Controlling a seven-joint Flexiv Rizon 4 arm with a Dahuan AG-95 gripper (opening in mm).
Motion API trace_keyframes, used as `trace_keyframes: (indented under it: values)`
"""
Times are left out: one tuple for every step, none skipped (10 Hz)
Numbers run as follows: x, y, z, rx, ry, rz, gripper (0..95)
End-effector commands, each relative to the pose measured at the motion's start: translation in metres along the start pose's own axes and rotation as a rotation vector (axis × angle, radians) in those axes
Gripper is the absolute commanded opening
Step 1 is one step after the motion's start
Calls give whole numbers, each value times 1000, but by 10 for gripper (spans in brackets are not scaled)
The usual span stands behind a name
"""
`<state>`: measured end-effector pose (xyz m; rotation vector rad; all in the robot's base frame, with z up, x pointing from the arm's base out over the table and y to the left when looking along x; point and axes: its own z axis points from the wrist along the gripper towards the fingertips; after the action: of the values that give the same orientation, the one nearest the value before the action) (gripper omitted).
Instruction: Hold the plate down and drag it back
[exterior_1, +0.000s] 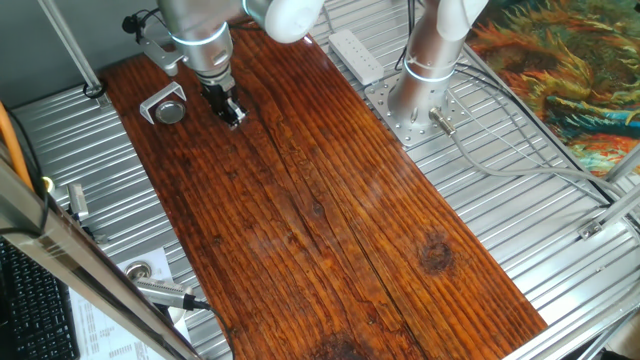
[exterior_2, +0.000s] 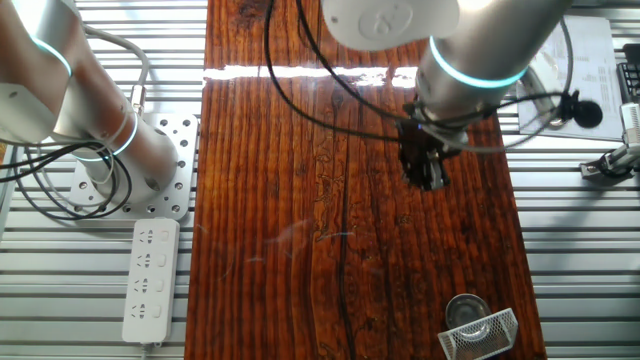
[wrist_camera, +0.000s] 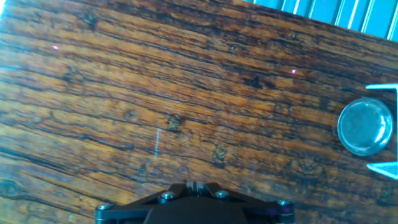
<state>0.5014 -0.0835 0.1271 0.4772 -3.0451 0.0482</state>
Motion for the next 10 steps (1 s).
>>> trace_keyframes:
  values:
    - [3, -3, 0, 1, -2, 1, 0]
    - [3, -3, 0, 0, -1, 0, 0]
    - [3, -3, 0, -9, 22, -11, 0]
    - [3, -3, 0, -8, 24, -7, 0]
    - [3, -3, 0, -2, 35, 22, 0]
    - [3, -3, 0, 9, 36, 54, 0]
    - [3, -3, 0, 9, 31, 87, 0]
    - [3, -3, 0, 12, 10, 111, 0]
    - [3, -3, 0, 13, -1, 121, 0]
    - [3, -3, 0, 17, -1, 135, 0]
